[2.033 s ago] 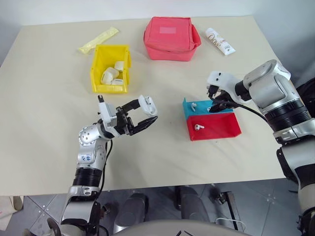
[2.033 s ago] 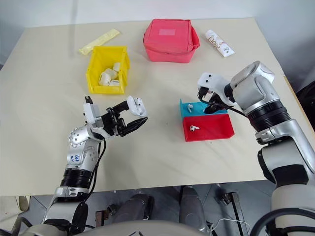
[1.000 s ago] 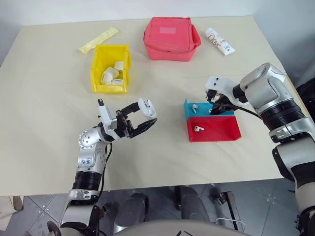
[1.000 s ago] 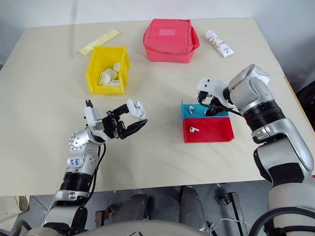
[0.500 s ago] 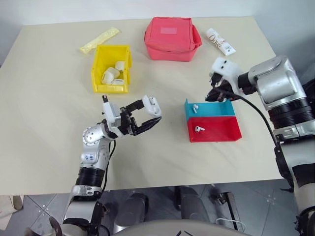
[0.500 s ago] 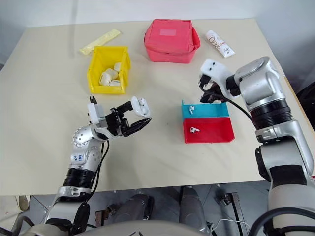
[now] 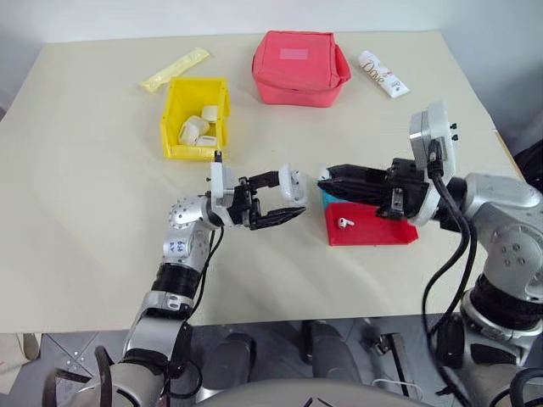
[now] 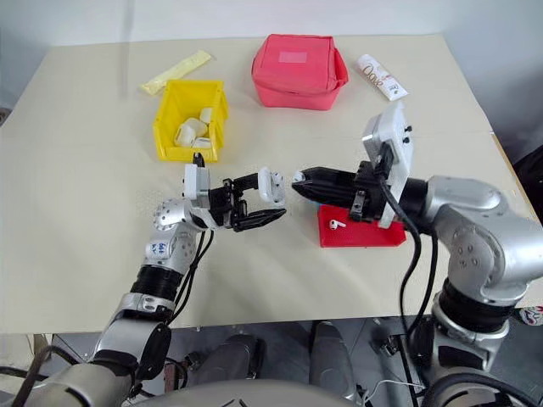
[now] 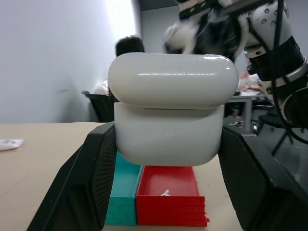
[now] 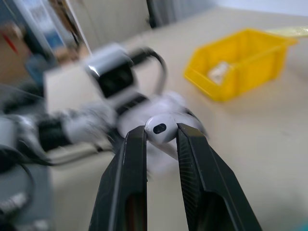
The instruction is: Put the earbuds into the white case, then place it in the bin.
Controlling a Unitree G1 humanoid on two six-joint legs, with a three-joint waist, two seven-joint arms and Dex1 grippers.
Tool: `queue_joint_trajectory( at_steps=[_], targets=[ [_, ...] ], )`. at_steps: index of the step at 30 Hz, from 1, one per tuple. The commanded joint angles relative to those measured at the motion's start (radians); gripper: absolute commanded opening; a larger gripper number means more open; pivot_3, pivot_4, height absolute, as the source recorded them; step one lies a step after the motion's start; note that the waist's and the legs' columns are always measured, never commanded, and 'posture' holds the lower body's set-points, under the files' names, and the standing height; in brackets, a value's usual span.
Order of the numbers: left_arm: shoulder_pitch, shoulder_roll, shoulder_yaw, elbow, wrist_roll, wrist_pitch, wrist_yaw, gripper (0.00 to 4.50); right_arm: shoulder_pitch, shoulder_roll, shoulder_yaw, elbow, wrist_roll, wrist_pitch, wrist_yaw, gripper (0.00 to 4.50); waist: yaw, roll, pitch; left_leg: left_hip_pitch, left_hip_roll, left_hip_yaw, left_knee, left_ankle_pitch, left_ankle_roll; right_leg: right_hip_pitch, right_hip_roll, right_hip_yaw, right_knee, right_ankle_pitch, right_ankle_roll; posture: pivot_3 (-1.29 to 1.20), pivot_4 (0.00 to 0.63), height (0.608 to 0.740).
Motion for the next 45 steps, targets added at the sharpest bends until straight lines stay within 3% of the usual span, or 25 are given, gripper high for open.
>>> queue_joint_trajectory(
  at_steps=[1,4,8,28,45],
  targets=[
    [-0.040,-0.007,0.000,0.030,-0.005,-0.003,-0.038,2.77,0.001,0.071,-0.071,-0.088,0.126,0.088,-0.109,0.50,0.000,0.000,0.000,0.000,-0.001,0.000,0.000,0.000,0.000,0.000,0.000,0.000,0.000,0.000,0.000,0.00,0.150,0.740],
    [-0.068,-0.014,0.001,0.059,-0.004,-0.002,-0.065,2.77,0.011,0.149,-0.092,-0.106,0.189,0.115,-0.205,0.50,0.001,0.000,0.000,0.000,-0.002,0.000,0.000,0.000,0.001,0.000,-0.001,0.000,0.001,0.000,0.000,0.00,0.150,0.740],
    [-0.094,-0.026,0.008,0.072,-0.009,0.001,-0.078,2.77,0.040,0.164,-0.070,-0.096,0.225,0.096,-0.292,0.50,0.000,0.000,0.000,0.000,-0.002,-0.001,0.000,0.000,0.001,-0.001,-0.001,0.001,0.002,0.000,0.000,0.00,0.150,0.740],
    [-0.080,-0.033,0.044,-0.012,-0.055,0.059,-0.112,2.77,0.226,-0.002,0.097,0.028,0.308,-0.173,-0.390,0.50,-0.003,-0.001,0.000,0.000,-0.003,0.001,-0.001,0.000,0.001,-0.001,0.000,0.001,0.002,0.000,-0.001,0.00,0.150,0.740],
    [-0.028,-0.042,0.043,-0.094,-0.062,0.053,-0.129,2.77,0.201,-0.129,0.238,0.180,0.325,-0.241,-0.430,0.50,0.000,-0.001,0.000,0.000,-0.002,0.001,-0.001,0.000,0.001,-0.001,0.000,0.001,0.000,0.000,-0.001,0.00,0.150,0.740]
  ],
)
